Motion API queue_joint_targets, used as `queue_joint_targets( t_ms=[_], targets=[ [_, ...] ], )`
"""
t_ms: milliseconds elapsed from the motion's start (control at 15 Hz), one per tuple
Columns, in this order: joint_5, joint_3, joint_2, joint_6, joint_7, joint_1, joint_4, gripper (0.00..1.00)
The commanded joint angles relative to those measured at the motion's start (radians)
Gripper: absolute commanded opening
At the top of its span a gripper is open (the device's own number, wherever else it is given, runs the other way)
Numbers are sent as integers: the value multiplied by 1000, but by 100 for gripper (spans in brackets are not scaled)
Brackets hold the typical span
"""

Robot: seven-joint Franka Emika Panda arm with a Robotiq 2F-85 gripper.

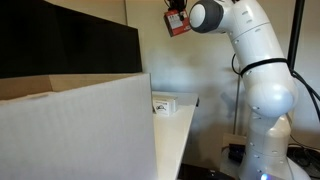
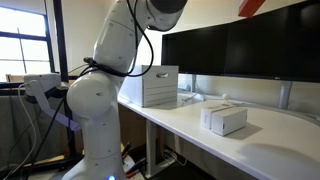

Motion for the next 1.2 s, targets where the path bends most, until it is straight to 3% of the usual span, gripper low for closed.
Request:
queue_joint_targets(
  t_ms=[0,600,1133],
  targets=[
    [21,6,12,60,68,6,-24,14],
    [44,10,116,65,153,-34,-35,14],
    [47,2,198,45,157,-126,-26,14]
  ],
)
